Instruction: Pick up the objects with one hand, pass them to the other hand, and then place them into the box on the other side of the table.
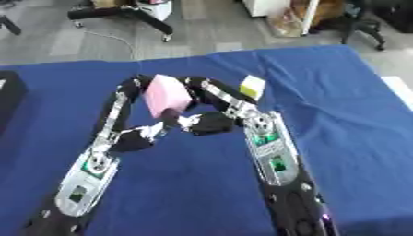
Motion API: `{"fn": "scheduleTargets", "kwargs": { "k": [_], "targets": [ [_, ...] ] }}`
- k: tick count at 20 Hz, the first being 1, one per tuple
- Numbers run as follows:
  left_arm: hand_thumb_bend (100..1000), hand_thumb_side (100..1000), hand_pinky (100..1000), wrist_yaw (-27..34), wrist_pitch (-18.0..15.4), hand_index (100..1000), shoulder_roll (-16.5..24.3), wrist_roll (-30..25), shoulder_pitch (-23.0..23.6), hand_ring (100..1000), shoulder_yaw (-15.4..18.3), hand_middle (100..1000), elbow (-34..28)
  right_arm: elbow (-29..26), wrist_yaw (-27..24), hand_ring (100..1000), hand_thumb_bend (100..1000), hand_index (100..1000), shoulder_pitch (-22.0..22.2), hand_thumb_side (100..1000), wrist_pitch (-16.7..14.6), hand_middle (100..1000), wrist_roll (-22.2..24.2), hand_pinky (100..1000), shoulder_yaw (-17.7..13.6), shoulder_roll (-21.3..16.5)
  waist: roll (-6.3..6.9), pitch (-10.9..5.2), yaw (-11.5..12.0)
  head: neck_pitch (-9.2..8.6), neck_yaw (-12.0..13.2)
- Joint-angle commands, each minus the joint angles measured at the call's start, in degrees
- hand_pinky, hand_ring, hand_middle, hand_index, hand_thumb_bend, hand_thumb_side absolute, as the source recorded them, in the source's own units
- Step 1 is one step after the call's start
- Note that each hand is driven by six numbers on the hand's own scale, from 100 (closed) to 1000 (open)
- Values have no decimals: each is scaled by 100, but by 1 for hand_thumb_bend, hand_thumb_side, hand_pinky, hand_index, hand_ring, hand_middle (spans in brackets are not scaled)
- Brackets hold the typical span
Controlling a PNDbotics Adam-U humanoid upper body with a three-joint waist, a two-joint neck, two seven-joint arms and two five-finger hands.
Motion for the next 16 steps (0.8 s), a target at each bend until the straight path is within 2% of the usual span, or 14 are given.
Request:
{"fn": "scheduleTargets", "kwargs": {
  "k": [1,3,8,9,12,16],
  "targets": [
    [361,481,848,47,70,722,5,65,-108,607,10,587,-33,-120,6,669,100,588,-131,318,-115,553,78,710,118,40,-66,37,-5,-14,0],
    [268,506,844,76,95,712,0,108,-110,598,6,577,-31,-116,38,669,100,585,-134,306,-163,552,106,711,138,34,-64,38,-6,-14,-1],
    [158,516,837,158,159,692,-14,220,-124,580,-3,556,-37,-86,129,670,100,579,-125,289,-284,552,170,711,201,17,-60,39,-5,-14,-4],
    [112,513,833,173,168,685,-20,243,-126,574,-4,548,-39,-77,148,670,100,577,-124,282,-314,552,188,712,218,14,-60,39,-5,-14,-4],
    [100,506,828,206,187,668,-29,301,-133,560,-15,532,-48,-39,196,663,100,568,-118,274,-375,546,242,704,263,6,-61,38,-5,-14,-6],
    [100,427,821,191,197,644,-29,307,-133,538,-28,509,-58,-20,204,663,100,569,-114,275,-403,548,265,703,280,8,-62,36,-6,-14,-11]
  ]
}}
